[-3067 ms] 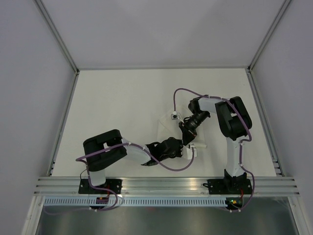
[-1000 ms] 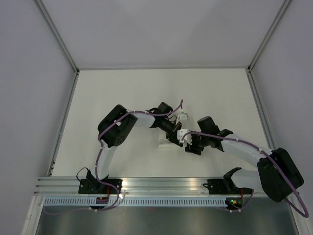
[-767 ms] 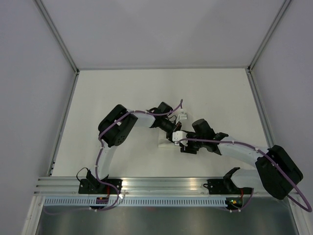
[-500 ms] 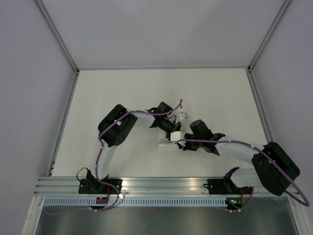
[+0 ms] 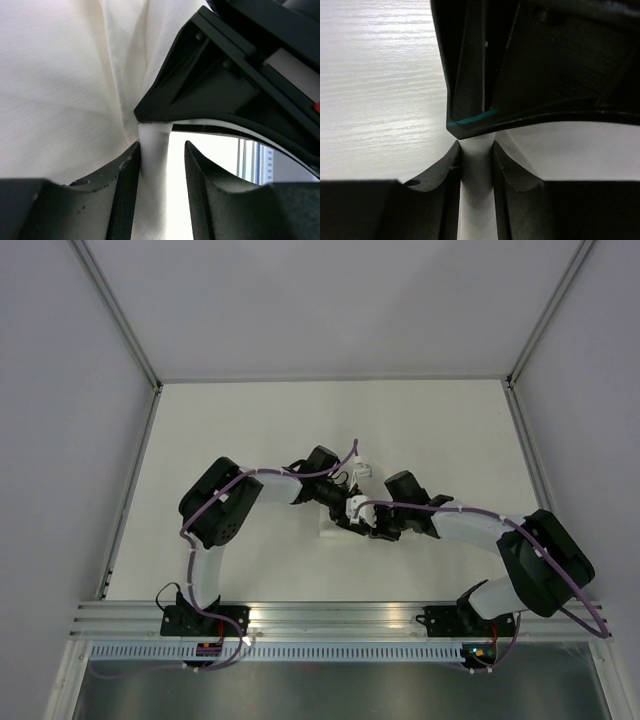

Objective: Fold the napkin, place the utensils inside, and roll it up
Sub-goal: Roll the napkin with the utensil

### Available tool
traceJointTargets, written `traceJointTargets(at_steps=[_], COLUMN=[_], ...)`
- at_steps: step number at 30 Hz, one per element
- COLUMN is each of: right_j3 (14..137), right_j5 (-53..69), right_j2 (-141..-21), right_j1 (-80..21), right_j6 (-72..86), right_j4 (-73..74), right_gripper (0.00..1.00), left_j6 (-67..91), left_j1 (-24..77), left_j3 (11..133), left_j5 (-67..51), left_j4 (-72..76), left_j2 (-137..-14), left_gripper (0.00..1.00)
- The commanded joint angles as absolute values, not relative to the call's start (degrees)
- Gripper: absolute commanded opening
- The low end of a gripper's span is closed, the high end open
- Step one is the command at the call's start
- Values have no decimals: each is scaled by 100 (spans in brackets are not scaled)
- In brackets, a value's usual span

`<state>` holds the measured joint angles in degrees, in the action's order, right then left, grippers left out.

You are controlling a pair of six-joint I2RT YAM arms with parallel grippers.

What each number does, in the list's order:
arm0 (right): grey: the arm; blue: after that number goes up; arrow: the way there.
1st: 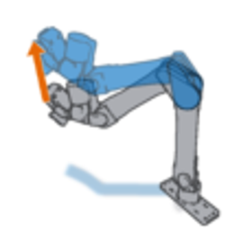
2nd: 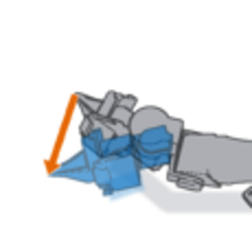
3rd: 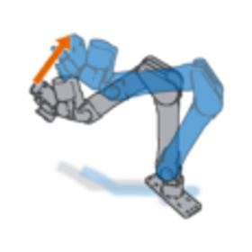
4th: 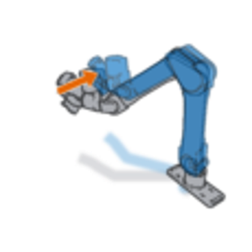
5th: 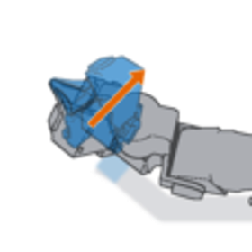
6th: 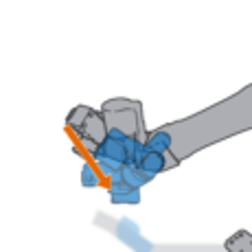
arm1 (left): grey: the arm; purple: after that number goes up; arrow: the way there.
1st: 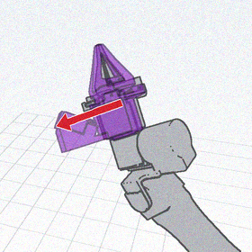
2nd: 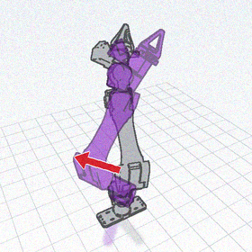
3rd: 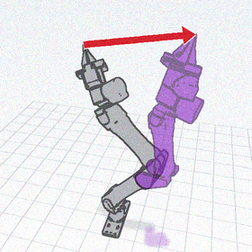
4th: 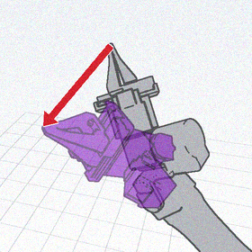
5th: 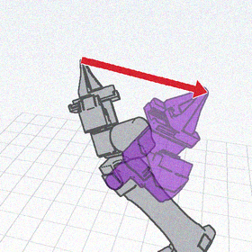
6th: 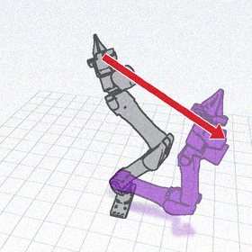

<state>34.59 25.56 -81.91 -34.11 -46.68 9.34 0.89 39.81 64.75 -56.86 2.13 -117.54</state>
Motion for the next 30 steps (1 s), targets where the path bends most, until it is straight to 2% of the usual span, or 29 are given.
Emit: traceJointTargets(at_steps=[1, 10, 13, 17, 22, 27, 30], right_j3=[3831, 5078, 5439, 5888, 6432, 6714, 6881], right_j5=[3049, 3972, 4113, 4227, 4324, 4315, 4298], right_j2=[-8769, -9938, -10369, -10889, -11433, -11733, -11873], right_j1=[-3077, -2497, -2374, -2233, -2092, -2039, -2022], right_j6=[-5026, -5721, -5950, -6126, -6275, -6232, -6231], right_j4=[2177, 3715, 4130, 4534, 5088, 5299, 5413], right_gripper=[6, 5, 5, 4, 5, 5, 5], left_j6=[404, 1072, 1143, 1169, 13, -1360, -1985], left_j1=[3911, 3648, 3647, 3700, 4411, 5543, 5975], left_j3=[6329, 4986, 4398, 3438, 2804, 2988, 3225], left_j5=[-4977, -3368, -2656, -2049, -872, 260, 535], left_j4=[649, 2213, 2846, 4181, 4826, 4500, 4342], left_j2=[-11312, -9986, -9450, -8790, -8280, -8542, -8867], left_gripper=[45, 42, 37, 36, 37, 40, 42])
